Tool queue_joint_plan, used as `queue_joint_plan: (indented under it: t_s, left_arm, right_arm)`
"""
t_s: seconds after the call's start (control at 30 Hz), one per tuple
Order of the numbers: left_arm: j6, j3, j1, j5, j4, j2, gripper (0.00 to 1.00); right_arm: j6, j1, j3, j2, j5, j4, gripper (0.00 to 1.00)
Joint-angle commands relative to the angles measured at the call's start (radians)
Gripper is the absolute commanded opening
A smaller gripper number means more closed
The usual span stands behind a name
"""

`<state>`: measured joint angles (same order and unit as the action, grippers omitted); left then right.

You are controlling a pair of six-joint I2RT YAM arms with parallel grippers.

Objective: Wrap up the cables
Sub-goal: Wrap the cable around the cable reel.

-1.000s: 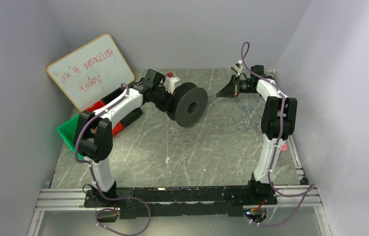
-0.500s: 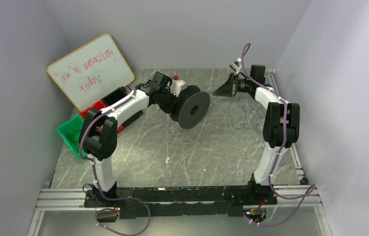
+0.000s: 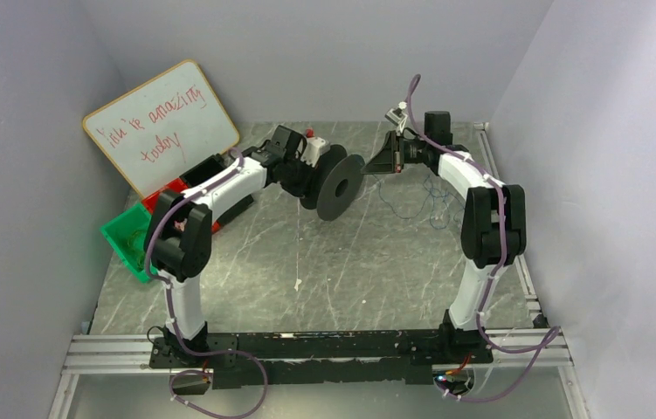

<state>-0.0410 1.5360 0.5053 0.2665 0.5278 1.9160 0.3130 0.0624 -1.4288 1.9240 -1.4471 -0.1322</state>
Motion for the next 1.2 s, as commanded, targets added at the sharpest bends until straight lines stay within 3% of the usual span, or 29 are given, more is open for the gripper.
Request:
queue_joint_plan:
  t_s: [0.0,0.13,0.4,0.57,0.93,1.17]
  left_arm:
    - [0.03,0.036,-0.005,-0.062,-0.029,0.02,0.02]
    - [0.035,0.039,-0.007,-0.097,-0.028,0.026,0.02]
    - [0.088,0.054,-0.029,-0.126,-0.016,0.044,0.02]
    - [0.116,0.062,-0.059,-0.109,-0.008,0.052,0.02]
    - [0.177,0.051,-0.121,-0.063,-0.017,0.038,0.02]
    - [0.23,0.016,-0.185,0.003,-0.052,0.009,0.02]
  right_arm:
    - [-0.067,0.034,-0.034,-0.026,-0.043,-0.038,0.14]
    - [-0.164,0.068,-0.066,0.0,-0.044,-0.15,0.14]
    - [-0.628,0.154,-0.266,0.068,0.061,-0.66,0.1]
    - [-0.684,0.195,-0.282,0.077,0.081,-0.721,0.04]
    - [-0.877,0.34,-0.371,0.169,0.176,-0.929,0.03]
    - [-0.889,0.387,-0.39,0.21,0.179,-0.954,0.02]
